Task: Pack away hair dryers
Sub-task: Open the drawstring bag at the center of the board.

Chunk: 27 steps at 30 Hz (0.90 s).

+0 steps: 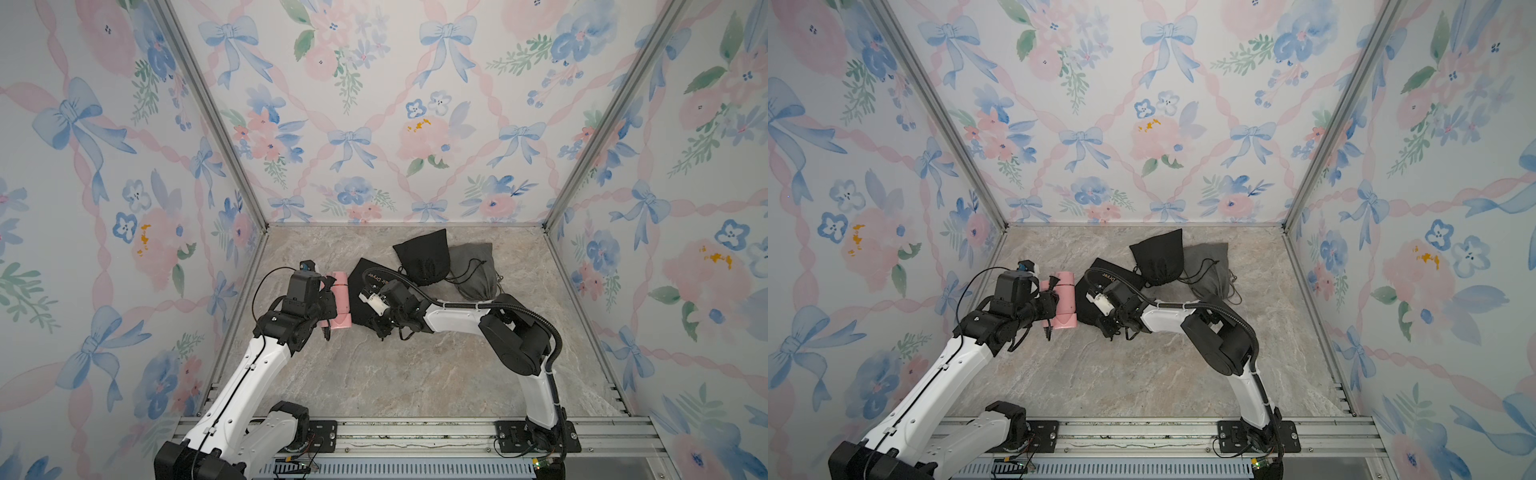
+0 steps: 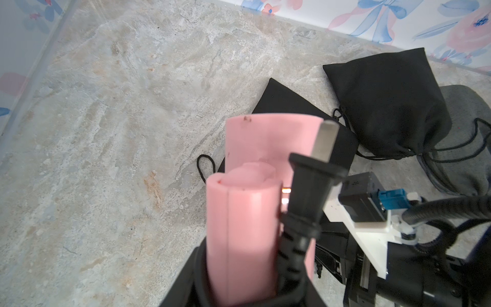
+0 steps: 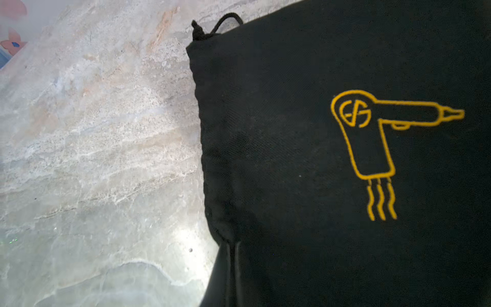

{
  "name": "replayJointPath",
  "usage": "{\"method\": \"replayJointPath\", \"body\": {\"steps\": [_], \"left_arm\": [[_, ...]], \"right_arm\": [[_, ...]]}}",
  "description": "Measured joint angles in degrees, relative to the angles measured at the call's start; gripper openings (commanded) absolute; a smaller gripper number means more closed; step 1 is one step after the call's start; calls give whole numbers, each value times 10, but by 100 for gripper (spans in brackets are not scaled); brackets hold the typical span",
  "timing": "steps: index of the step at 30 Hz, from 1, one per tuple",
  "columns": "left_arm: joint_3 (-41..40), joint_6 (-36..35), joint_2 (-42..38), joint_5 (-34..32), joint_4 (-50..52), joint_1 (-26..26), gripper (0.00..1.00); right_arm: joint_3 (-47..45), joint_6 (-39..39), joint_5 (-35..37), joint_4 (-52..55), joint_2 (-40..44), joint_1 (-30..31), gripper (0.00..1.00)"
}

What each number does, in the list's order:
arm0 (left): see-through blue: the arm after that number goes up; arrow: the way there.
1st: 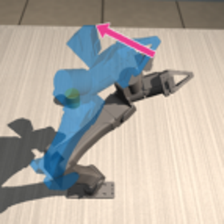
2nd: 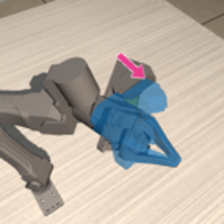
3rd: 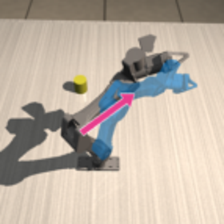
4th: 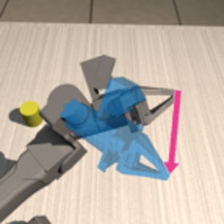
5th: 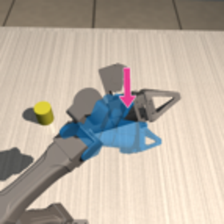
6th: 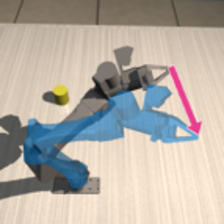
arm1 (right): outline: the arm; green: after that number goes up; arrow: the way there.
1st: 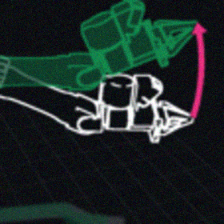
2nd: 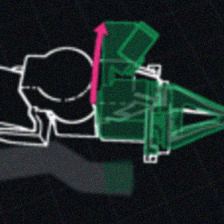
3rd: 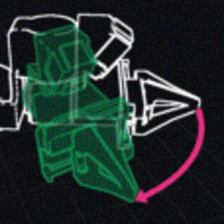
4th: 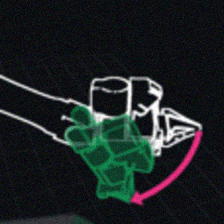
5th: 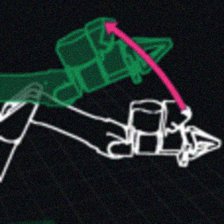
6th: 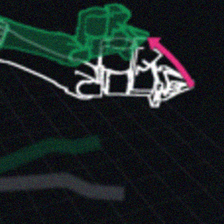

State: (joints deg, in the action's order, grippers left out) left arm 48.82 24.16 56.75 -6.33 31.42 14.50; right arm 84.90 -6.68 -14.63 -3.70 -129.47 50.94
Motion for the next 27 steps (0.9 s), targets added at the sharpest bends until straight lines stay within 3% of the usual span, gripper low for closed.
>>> {"method": "replayJointPath", "body": {"steps": [5, 8, 27], "left_arm": [[0, 0, 0, 0, 0, 0, 13], [0, 0, 0, 0, 0, 0, 13], [0, -2, 0, 3, 0, -7, 14]], "right_arm": [[4, -7, -9, 0, 0, -3, 31], [8, -11, -16, 0, 0, -3, 41], [54, -8, -10, 0, -30, 3, 41]]}}
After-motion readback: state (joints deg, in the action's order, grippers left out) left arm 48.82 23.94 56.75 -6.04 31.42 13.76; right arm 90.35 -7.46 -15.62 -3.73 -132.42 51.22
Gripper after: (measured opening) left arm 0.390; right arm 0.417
